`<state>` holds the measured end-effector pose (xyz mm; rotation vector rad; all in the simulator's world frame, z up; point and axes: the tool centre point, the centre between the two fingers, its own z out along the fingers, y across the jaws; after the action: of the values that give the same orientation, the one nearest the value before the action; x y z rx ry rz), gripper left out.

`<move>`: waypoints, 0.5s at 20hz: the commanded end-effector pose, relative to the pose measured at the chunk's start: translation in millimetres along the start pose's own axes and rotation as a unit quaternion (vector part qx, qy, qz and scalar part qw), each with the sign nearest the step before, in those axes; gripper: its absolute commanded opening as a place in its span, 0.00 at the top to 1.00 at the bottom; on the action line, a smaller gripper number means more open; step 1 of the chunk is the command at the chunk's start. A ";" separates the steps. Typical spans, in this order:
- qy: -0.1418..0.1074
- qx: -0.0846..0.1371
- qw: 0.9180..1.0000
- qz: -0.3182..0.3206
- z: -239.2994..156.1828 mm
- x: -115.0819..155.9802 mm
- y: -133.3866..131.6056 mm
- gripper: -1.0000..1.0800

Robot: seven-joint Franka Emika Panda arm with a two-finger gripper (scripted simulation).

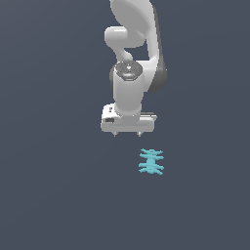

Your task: Pick up the object and move it to a goal position.

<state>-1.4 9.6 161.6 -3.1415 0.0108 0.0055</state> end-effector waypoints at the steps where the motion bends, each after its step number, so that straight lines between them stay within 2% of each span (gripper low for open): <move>1: 0.000 0.000 1.000 0.000 0.0 0.0 0.0 0.00; 10: -0.005 0.006 1.000 -0.015 5.3 -3.5 -20.5 0.00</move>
<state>-4.6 29.6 156.5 -3.1307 -0.0339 0.0192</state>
